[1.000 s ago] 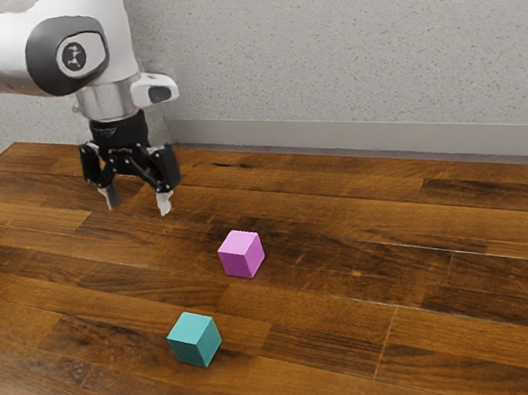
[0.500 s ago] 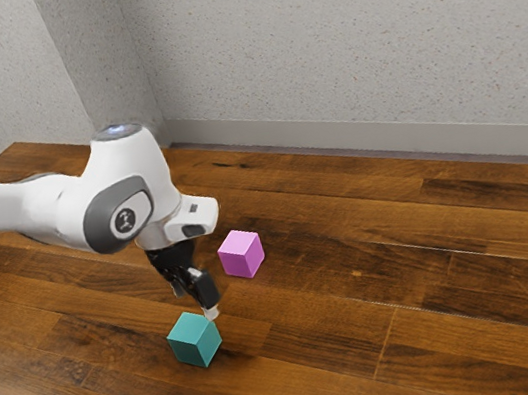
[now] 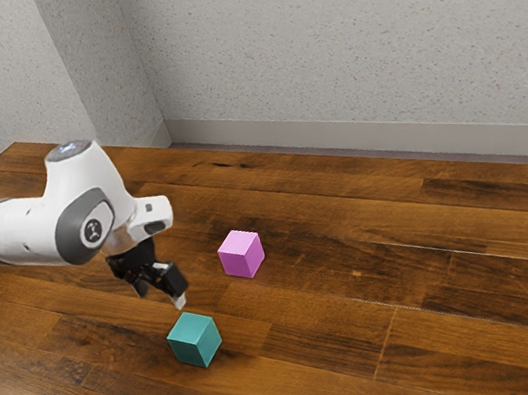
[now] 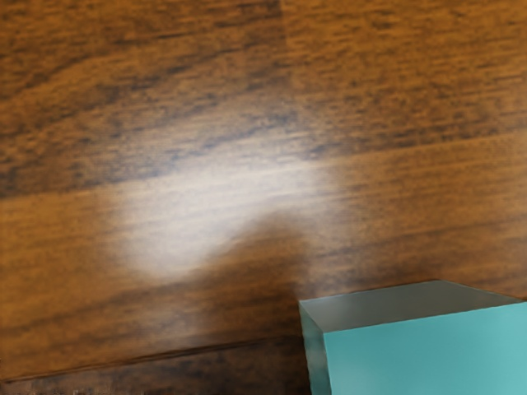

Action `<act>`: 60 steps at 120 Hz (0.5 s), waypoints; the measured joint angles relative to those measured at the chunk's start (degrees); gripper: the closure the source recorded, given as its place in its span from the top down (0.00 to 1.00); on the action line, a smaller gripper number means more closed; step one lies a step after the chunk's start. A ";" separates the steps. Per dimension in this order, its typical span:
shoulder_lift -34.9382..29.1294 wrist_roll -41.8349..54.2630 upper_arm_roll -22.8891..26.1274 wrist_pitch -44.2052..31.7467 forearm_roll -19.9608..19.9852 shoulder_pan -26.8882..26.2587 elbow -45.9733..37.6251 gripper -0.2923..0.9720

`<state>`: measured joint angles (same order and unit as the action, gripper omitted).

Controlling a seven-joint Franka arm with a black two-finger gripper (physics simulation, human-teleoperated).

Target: Pick up the blue block with one arm, and put the blue block on the pink block with one arm

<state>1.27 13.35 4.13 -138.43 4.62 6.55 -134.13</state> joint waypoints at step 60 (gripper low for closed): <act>2.41 -4.35 19.03 0.00 0.00 9.70 2.00 0.77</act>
<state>3.68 9.01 23.16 -138.44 4.62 16.26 -132.13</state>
